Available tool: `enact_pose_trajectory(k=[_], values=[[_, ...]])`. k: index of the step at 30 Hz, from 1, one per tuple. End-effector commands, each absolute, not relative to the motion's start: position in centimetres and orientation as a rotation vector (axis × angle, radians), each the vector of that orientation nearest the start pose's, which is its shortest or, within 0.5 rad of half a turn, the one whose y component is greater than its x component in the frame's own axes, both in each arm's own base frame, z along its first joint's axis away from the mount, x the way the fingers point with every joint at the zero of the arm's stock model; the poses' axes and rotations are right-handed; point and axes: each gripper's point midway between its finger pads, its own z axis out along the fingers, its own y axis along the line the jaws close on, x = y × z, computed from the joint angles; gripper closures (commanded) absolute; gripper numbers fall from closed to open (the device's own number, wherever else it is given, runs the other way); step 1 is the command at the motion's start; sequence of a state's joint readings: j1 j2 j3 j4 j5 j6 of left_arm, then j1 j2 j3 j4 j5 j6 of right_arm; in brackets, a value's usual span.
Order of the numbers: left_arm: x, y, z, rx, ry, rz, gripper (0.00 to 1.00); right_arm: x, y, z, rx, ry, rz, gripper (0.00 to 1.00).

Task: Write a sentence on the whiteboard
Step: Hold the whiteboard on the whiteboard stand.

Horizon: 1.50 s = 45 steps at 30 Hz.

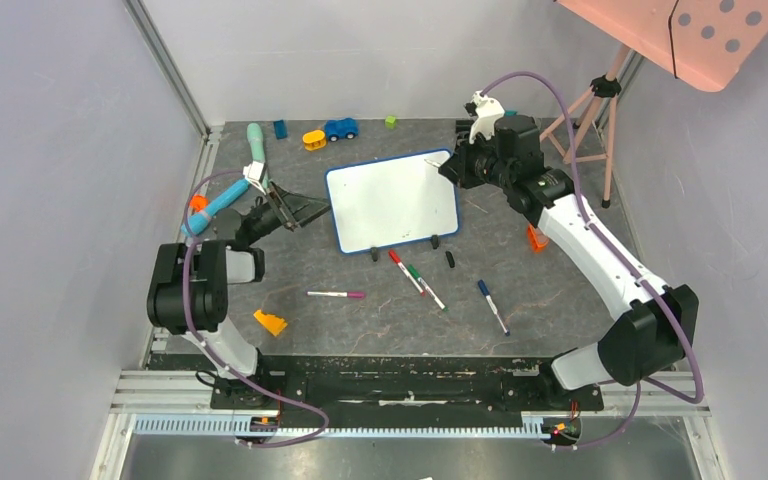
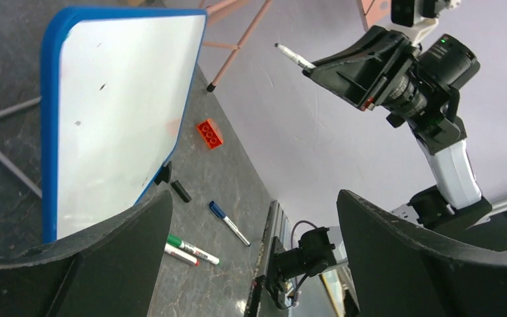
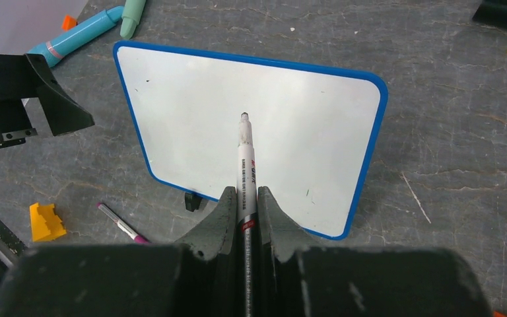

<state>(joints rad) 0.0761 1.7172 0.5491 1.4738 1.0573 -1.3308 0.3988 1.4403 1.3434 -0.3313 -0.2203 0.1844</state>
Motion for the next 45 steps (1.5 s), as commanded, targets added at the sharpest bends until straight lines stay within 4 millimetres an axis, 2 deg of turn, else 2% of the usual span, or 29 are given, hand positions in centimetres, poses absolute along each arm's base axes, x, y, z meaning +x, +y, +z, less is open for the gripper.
enact_pose_trajectory(k=[1, 5, 9, 14, 17, 20, 22, 29, 34, 39, 43, 45], values=[[33.8, -14.9, 22.4, 0.112, 1.592, -1.632, 0.00, 40.2, 21.9, 30.5, -0.356, 1.904, 0.596, 1.00], [34.4, -14.8, 22.3, 0.110, 1.601, -1.644, 0.00, 40.3, 21.9, 30.8, -0.356, 1.901, 0.596, 1.00], [34.5, -13.9, 22.7, 0.093, 1.568, -1.589, 0.00, 40.4, 21.7, 30.8, -0.356, 1.909, 0.581, 1.00], [35.6, -13.8, 22.6, 0.086, 1.572, -1.604, 0.00, 40.5, 21.8, 31.0, -0.357, 1.905, 0.582, 1.00], [36.5, -13.7, 22.4, 0.094, 1.580, -1.613, 0.12, 40.8, 21.8, 31.1, -0.362, 1.902, 0.575, 1.00], [38.0, -13.6, 21.0, 0.159, 1.582, -1.569, 0.10, 41.1, 21.9, 31.0, -0.365, 1.903, 0.573, 1.00], [38.9, -13.5, 20.2, 0.188, 1.579, -1.540, 0.01, 41.2, 22.2, 30.9, -0.368, 1.906, 0.583, 1.00], [41.7, -13.1, 17.9, 0.198, 1.579, -1.503, 0.00, 41.4, 22.4, 31.2, -0.367, 1.901, 0.589, 1.00], [41.5, -13.4, 17.9, 0.267, 1.585, -1.512, 0.00, 41.4, 22.3, 31.5, -0.364, 1.893, 0.586, 1.00], [40.7, -13.6, 16.1, 0.270, 1.610, -1.502, 0.01, 41.4, 22.4, 31.3, -0.361, 1.895, 0.584, 1.00], [40.5, -14.5, 15.1, 0.285, 1.617, -1.503, 0.09, 41.3, 22.8, 30.9, -0.369, 1.900, 0.576, 1.00], [40.4, -15.0, 14.6, 0.292, 1.621, -1.509, 0.16, 41.3, 23.2, 30.4, -0.372, 1.906, 0.568, 1.00]])
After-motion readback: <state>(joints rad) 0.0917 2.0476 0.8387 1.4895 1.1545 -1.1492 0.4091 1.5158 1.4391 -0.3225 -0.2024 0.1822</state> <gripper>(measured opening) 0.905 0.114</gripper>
